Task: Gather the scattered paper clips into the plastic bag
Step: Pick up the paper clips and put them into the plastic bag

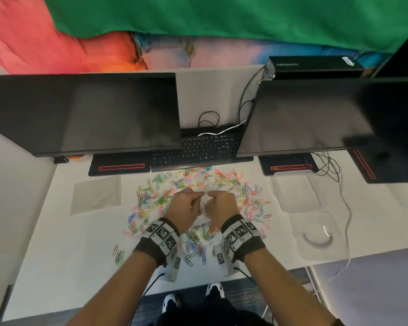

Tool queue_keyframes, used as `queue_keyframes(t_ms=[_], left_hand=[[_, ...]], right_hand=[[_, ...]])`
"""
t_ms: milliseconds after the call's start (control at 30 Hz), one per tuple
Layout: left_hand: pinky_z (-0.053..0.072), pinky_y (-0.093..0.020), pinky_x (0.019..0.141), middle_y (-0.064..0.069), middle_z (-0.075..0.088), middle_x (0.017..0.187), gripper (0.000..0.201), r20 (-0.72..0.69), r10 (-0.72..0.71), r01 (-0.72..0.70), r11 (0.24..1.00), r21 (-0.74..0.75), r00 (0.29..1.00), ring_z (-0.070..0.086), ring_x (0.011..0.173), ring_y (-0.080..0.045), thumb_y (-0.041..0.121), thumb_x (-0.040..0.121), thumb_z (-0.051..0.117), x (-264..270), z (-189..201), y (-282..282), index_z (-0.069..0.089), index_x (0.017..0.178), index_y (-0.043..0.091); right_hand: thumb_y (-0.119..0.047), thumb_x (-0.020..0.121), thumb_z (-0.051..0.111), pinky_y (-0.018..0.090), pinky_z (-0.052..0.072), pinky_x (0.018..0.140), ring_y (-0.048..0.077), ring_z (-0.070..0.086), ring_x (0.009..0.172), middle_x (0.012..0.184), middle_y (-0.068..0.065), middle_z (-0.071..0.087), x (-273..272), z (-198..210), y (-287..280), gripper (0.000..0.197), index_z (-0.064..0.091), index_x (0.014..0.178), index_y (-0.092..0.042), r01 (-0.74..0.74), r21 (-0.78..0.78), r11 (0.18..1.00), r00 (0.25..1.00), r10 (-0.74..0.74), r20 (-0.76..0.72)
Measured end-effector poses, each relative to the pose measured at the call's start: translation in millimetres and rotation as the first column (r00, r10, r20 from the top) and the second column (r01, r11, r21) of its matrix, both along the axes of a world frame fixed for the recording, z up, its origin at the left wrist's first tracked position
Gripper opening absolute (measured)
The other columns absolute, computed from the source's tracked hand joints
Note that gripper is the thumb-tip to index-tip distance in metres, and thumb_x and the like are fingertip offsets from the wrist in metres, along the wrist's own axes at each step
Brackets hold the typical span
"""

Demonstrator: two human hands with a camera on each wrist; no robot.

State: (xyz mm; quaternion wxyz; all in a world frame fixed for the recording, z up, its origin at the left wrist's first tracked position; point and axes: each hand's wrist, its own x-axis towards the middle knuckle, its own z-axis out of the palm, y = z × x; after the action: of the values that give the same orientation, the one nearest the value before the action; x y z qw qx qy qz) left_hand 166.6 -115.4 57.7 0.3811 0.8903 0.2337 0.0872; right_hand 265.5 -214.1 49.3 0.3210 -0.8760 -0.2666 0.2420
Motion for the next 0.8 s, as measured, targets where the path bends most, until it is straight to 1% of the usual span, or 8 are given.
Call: queue_keyframes(t_ms=[200,333,367,433,500,533,633,800], left_hand=[[0.055,-0.036,0.073,-0.006,0.067,0.082,0.027,0.012,0.03,-0.031,0.997,0.068,0.999,0.062,0.068,-0.019,0.006,0.095,0.052,6,5,-3,0.072,0.114,0.01],[0.052,-0.031,0.069,-0.004,0.066,0.08,0.029,0.009,0.099,-0.099,0.993,0.066,0.995,0.058,0.07,-0.019,0.006,0.095,0.05,9,8,4,0.072,0.115,0.013],[0.052,-0.03,0.067,-0.004,0.065,0.079,0.03,-0.011,0.107,-0.106,0.993,0.058,0.994,0.058,0.069,-0.019,0.006,0.095,0.05,9,7,7,0.072,0.113,0.014],[0.055,-0.038,0.067,-0.006,0.066,0.074,0.028,-0.028,0.122,-0.121,0.992,0.032,0.992,0.06,0.068,-0.022,0.006,0.094,0.05,6,5,13,0.075,0.103,0.013],[0.056,-0.045,0.067,-0.01,0.067,0.069,0.026,-0.012,0.137,-0.136,0.991,0.012,0.991,0.062,0.066,-0.027,0.005,0.092,0.049,4,6,16,0.075,0.092,0.008],[0.056,-0.046,0.066,-0.012,0.067,0.068,0.026,-0.007,0.144,-0.144,0.99,0.008,0.99,0.062,0.066,-0.029,0.005,0.091,0.049,4,7,16,0.074,0.089,0.005],[0.055,-0.044,0.068,-0.011,0.067,0.07,0.025,-0.008,0.162,-0.162,0.987,0.009,0.987,0.061,0.068,-0.028,0.005,0.091,0.049,5,10,15,0.074,0.09,0.004],[0.056,-0.042,0.07,-0.009,0.068,0.073,0.026,-0.038,0.159,-0.159,0.987,-0.001,0.987,0.062,0.068,-0.025,0.007,0.089,0.05,2,5,14,0.076,0.092,0.01]], right_hand=[[0.01,0.082,0.05,0.019,0.047,0.082,0.013,0.061,0.084,0.097,0.003,0.073,7,22,-6,0.037,0.078,0.091,-0.012,-0.275,0.008,0.961,0.96,0.274,0.049],[-0.001,0.085,0.062,0.027,0.056,0.082,0.009,0.068,0.083,0.091,-0.006,0.074,29,22,-32,0.024,0.076,0.092,-0.019,-0.047,0.27,0.962,0.991,0.078,-0.105],[-0.006,0.087,0.063,0.027,0.056,0.083,0.009,0.067,0.084,0.095,-0.005,0.074,38,17,-43,0.02,0.074,0.095,-0.02,-0.012,0.208,0.978,0.999,0.021,-0.041],[-0.018,0.087,0.064,0.029,0.052,0.091,0.016,0.062,0.101,0.118,0.004,0.065,53,-4,-71,0.029,0.065,0.116,-0.019,-0.007,-0.159,0.987,0.992,0.027,0.121],[-0.036,0.086,0.066,0.039,0.043,0.105,0.032,0.043,0.13,0.147,0.017,0.035,58,-37,-103,0.071,0.033,0.146,-0.017,-0.01,-0.56,0.828,0.997,0.052,0.059],[-0.045,0.084,0.065,0.044,0.037,0.11,0.037,0.03,0.138,0.154,0.019,0.018,56,-55,-116,0.089,0.015,0.151,-0.016,-0.012,-0.644,0.765,1.0,0.014,-0.001],[-0.059,0.083,0.06,0.049,0.026,0.116,0.04,0.007,0.146,0.159,0.019,-0.006,44,-95,-130,0.106,-0.005,0.152,-0.013,0.041,-0.612,0.79,0.992,-0.103,-0.067],[-0.057,0.089,0.049,0.045,0.013,0.118,0.04,-0.003,0.147,0.16,0.017,-0.01,21,-118,-90,0.095,-0.007,0.153,-0.012,0.017,-0.464,0.886,0.999,0.002,0.039]])
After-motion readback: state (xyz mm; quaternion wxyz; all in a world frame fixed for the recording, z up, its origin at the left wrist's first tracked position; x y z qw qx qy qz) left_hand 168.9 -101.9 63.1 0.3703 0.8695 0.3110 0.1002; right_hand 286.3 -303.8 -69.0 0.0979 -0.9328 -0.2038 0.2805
